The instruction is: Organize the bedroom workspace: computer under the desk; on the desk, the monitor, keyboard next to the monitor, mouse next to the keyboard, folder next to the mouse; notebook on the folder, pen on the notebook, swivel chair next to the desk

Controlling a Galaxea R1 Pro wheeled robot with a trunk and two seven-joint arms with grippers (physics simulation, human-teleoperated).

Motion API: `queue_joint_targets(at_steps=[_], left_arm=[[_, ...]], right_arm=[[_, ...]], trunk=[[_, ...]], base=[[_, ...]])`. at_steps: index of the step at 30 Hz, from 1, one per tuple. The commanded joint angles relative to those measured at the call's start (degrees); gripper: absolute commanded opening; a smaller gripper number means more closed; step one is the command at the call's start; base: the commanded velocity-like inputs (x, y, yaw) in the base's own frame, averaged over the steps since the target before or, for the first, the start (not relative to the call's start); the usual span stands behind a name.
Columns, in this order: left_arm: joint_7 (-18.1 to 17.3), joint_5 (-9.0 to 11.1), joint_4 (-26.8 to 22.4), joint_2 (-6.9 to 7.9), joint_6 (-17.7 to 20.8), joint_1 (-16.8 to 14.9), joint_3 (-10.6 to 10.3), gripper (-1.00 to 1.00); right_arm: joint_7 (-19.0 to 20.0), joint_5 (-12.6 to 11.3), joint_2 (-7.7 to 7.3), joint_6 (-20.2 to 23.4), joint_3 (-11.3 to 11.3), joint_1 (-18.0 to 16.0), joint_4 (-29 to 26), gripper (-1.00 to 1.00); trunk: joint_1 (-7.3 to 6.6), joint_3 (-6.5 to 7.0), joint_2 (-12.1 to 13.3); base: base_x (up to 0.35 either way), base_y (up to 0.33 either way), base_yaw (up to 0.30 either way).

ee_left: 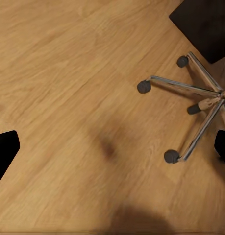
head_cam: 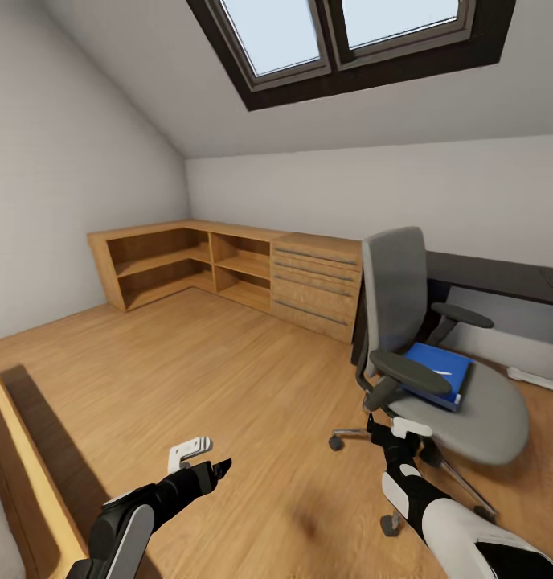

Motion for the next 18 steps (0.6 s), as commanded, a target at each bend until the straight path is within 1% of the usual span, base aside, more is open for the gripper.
queue_joint_targets(at_steps=[1, 8, 18], left_arm=[[0.5, 0.59, -0.07, -0.01, 0.24, -0.03, 0.0, 1.0], [0.5, 0.61, -0.07, -0.01, 0.25, -0.03, 0.06, 1.0], [0.5, 0.59, -0.07, -0.01, 0.21, -0.03, 0.08, 1.0]], right_arm=[[0.17, -0.58, 0.0, -0.28, 0.04, -0.05, 0.06, 1.0], [0.17, -0.69, 0.0, -0.28, -0.02, -0.05, 0.06, 1.0], [0.16, -0.78, 0.0, -0.28, 0.0, -0.05, 0.06, 1.0]], trunk=[[-0.02, 0.0, -0.03], [-0.02, 0.42, -0.03], [-0.02, 0.74, -0.03]], base=[[-0.109, 0.0, -0.174], [-0.042, 0.0, -0.198], [-0.001, 0.0, -0.251]])
